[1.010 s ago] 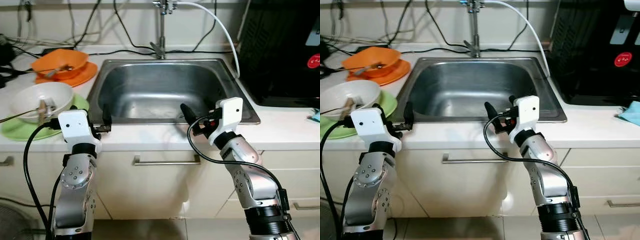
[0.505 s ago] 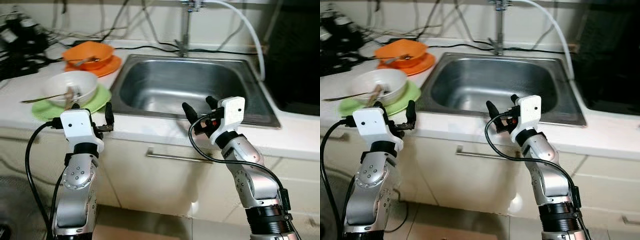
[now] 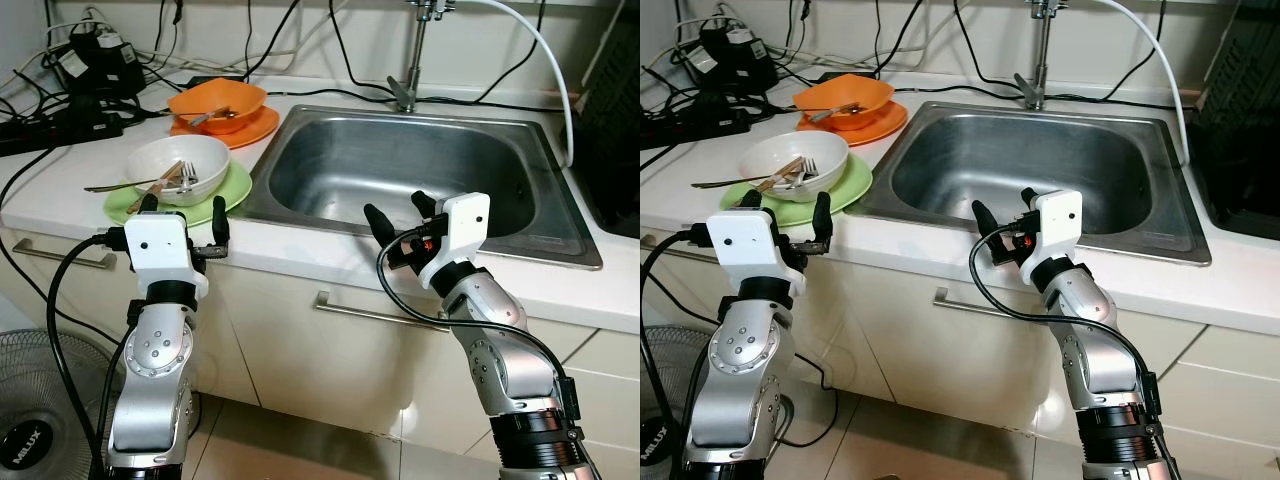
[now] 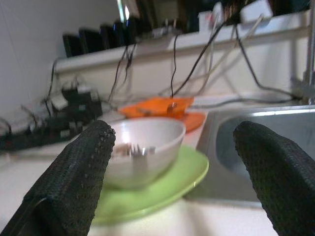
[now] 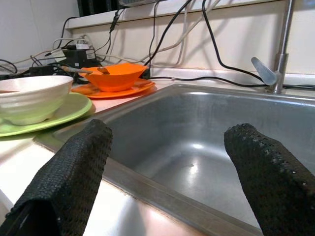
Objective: Kitchen organization
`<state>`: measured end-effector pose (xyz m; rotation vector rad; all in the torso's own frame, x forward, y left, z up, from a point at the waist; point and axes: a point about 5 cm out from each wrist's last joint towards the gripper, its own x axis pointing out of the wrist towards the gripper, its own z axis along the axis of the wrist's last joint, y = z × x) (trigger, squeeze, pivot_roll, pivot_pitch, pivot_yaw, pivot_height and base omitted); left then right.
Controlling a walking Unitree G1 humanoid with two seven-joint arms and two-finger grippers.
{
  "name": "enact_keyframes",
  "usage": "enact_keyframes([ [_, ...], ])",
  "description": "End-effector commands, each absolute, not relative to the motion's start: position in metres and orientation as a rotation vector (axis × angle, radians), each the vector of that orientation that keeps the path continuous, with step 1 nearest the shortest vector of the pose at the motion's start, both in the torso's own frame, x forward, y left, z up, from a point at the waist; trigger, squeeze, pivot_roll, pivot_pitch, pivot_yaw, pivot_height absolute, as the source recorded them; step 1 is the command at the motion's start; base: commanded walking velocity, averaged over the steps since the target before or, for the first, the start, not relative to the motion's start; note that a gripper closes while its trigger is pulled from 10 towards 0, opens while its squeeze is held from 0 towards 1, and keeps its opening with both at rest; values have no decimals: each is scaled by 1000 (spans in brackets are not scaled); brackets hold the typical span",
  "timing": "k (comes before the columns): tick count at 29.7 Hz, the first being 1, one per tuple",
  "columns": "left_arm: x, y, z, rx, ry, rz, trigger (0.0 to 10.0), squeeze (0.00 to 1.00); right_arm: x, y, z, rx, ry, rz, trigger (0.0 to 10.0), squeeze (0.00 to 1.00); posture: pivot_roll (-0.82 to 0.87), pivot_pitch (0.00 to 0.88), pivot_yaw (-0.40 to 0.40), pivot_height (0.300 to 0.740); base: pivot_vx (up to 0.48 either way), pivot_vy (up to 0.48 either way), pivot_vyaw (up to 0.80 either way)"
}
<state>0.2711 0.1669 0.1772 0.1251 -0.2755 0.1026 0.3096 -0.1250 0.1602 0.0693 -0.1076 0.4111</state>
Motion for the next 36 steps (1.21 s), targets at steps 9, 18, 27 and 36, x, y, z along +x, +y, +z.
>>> enact_keyframes([
  [9, 262, 180, 216, 172, -440, 199, 10000, 0, 312, -124, 166, 64, -139, 413, 10000, 0, -94, 0, 55, 740, 0, 0, 0],
  [18, 263, 183, 216, 136, -425, 234, 10000, 0, 311, -122, 168, 66, -149, 422, 10000, 0, -92, 0, 54, 740, 0, 0, 0],
  [27, 264, 185, 216, 129, -410, 236, 10000, 0, 311, -122, 168, 60, -151, 426, 10000, 0, -92, 0, 52, 740, 0, 462, 0],
  [36, 265, 182, 219, 127, -422, 221, 10000, 0, 311, -121, 168, 55, -156, 430, 10000, 0, -91, 0, 53, 740, 0, 426, 0],
])
